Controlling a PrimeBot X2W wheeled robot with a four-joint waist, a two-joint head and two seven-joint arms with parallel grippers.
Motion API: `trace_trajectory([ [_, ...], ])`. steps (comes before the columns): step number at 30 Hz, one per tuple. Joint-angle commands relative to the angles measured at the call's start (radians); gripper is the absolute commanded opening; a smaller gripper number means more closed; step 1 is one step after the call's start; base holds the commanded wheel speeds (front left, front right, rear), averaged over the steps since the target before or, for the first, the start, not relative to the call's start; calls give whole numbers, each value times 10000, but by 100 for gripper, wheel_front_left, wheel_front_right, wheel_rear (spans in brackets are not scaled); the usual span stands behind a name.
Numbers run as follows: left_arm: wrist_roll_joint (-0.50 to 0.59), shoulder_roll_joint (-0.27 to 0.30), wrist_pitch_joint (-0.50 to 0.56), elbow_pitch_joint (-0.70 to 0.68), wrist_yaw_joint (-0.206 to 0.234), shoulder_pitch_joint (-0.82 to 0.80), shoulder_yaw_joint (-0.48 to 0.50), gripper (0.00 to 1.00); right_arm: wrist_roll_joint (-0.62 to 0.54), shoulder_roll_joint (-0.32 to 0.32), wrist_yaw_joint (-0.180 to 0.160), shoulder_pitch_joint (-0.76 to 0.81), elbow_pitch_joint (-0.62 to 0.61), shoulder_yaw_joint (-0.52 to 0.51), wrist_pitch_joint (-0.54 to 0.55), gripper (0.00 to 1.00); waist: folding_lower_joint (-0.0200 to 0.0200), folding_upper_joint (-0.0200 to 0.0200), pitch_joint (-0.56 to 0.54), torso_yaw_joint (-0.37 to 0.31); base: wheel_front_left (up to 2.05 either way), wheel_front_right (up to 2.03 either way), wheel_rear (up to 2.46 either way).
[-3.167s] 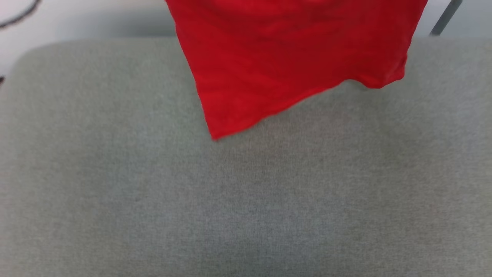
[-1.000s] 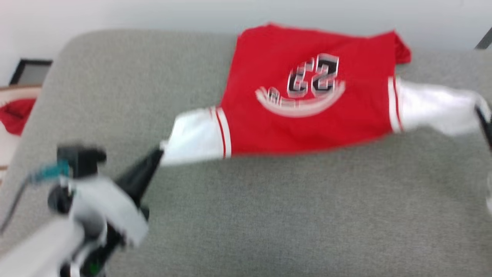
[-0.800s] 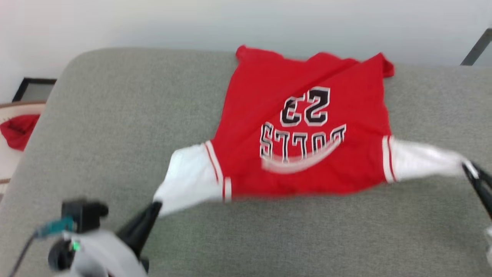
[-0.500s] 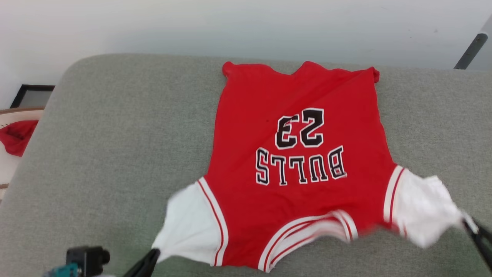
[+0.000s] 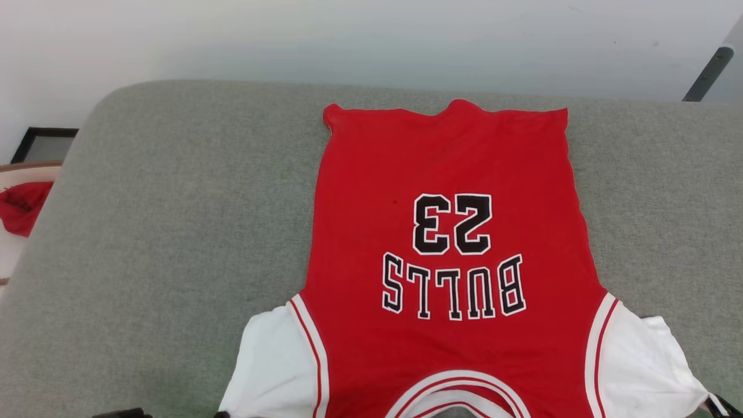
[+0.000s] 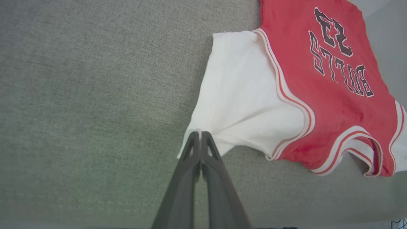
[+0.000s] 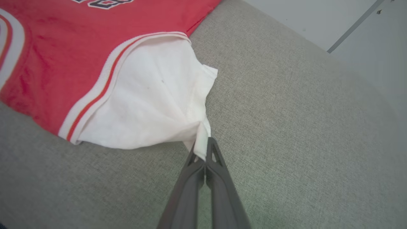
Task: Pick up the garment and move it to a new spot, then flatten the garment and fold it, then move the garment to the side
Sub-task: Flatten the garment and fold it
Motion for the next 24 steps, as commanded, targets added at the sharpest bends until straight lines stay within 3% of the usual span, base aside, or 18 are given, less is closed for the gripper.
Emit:
trace_trajectory([
  [1, 9, -36, -38, 8, 25, 128, 40, 0, -17, 35, -10, 12, 18, -3, -42, 0, 0, 0, 11, -8, 0, 0, 0],
  [5, 158, -92, -47, -30, 58, 128, 173, 0, 4, 84, -10, -73, 173, -34, -42, 0, 0, 0, 88, -30, 0, 0, 0],
  [7, 236, -130, -40, -59, 71, 105, 217, 0, 42, 144, -10, -77, 172, -142, -41, 98, 0, 0, 126, -32, 0, 0, 0],
  [18, 891, -625, -51, -183, 89, -118, 531, 0, 918, 396, -10, -411, -1706, -876, 92, 100, 0, 0, 487, 63, 0, 0, 0],
  [24, 1361, -920, -52, -121, 13, -343, 495, 0, 1973, 674, -10, -2232, -2153, -974, 1595, 100, 0, 0, 671, 255, 0, 0, 0],
])
